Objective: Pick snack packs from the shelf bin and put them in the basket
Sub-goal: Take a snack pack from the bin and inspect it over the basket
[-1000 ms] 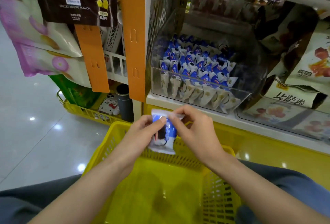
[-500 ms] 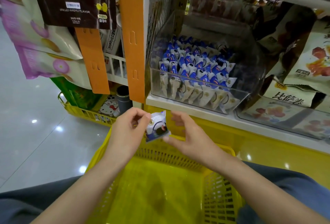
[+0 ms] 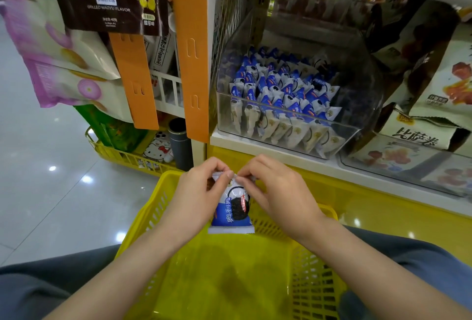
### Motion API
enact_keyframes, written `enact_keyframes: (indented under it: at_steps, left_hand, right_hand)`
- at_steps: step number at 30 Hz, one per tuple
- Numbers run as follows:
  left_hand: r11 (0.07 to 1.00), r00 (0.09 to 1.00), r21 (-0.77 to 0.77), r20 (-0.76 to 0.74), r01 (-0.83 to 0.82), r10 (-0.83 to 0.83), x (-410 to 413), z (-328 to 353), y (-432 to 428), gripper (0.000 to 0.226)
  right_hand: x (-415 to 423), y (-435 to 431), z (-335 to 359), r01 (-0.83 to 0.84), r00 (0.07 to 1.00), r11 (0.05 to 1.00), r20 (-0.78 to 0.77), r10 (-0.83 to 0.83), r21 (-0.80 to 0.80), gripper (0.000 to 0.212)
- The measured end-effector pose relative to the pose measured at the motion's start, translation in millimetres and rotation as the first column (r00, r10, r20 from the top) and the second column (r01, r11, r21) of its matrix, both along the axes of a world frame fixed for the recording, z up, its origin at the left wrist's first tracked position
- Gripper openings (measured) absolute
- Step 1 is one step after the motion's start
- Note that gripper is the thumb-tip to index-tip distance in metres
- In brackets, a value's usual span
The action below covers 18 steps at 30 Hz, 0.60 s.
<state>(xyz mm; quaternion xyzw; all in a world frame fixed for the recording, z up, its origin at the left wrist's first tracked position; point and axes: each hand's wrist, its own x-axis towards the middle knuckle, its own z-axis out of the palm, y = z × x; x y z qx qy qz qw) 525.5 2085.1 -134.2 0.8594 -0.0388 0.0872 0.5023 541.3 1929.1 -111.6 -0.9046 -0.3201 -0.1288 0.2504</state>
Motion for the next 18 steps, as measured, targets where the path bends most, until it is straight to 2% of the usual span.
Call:
enact_keyframes:
  at_steps: [2, 4, 7, 9, 11, 14, 16, 18]
  left_hand:
    - [1.000, 1.000, -0.021, -0.016, -0.019, 0.019, 1, -1, -1, 0.012]
    - [0.997, 0.998, -0.044, 0.006, -0.069, 0.069, 0, -1, -1, 0.017]
    - [0.991, 0.991, 0.115, 0.116, -0.075, 0.062, -2, -2, -1, 0.023]
    - [0.992, 0.996, 0.126, 0.084, 0.006, -0.017, -4, -2, -3, 0.027]
    - [0.998, 0.998, 0.028, 0.015, 0.064, -0.065, -7, -5, -7, 0.045]
    - [0.996, 0.996, -0.070, -0.064, 0.060, -0.065, -10, -10, -15, 0.056]
    - [0.991, 0.992, -0.129, -0.117, 0.033, -0.049, -10, -11, -18, 0.048]
    - [0.969, 0.983, -0.246, -0.184, -0.029, -0.018, -8, -8, -20, 0.041]
  right_hand:
    - [0, 1, 1, 0.039, 0.997, 0.998, -0.068, -0.036, 0.046, 0.009]
    - [2, 3, 0, 0.140, 0.976, 0.977, -0.191, -0.108, 0.158, 0.006]
    - [8, 5, 0, 0.371, 0.883, 0.861, -0.420, -0.211, 0.348, 0.011]
    - [12, 5, 1, 0.484, 0.777, 0.761, -0.611, -0.148, 0.431, 0.013]
    - [13, 7, 1, 0.540, 0.665, 0.687, -0.747, 0.006, 0.486, 0.013]
    - [9, 11, 0, 0.519, 0.563, 0.668, -0.801, 0.203, 0.534, 0.016]
    - [9, 12, -2, 0.471, 0.571, 0.687, -0.785, 0.242, 0.554, 0.014]
    - [11, 11, -4, 0.433, 0.647, 0.732, -0.747, 0.153, 0.526, 0.011]
